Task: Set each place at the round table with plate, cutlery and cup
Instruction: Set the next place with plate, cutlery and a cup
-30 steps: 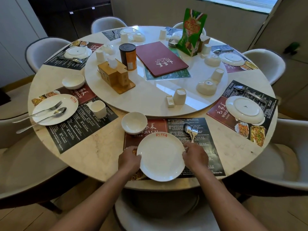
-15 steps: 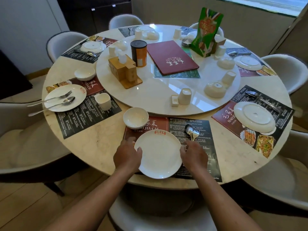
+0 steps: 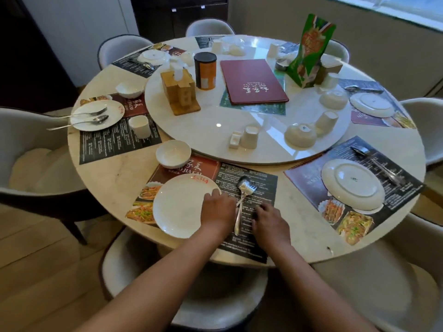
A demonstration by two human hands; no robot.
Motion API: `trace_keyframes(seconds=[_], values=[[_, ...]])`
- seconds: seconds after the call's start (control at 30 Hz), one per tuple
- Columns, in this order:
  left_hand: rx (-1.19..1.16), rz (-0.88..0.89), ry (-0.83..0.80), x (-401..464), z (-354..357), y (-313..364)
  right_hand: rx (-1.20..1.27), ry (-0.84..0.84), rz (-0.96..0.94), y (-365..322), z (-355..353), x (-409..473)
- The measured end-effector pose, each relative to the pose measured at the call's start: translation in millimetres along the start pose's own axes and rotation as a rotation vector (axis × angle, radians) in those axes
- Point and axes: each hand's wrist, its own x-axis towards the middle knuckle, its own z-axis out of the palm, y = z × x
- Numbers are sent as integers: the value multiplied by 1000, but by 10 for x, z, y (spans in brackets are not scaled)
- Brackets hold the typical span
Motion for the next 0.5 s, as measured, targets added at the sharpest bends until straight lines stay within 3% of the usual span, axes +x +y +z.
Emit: trace_keyframes(seconds=[0.3, 0.5], values=[[83, -41, -222, 107, -30, 238, -51, -90, -102, 145, -82, 50], [-117, -79, -58, 71, 15, 253, 80, -25, -72, 114, -110, 29]])
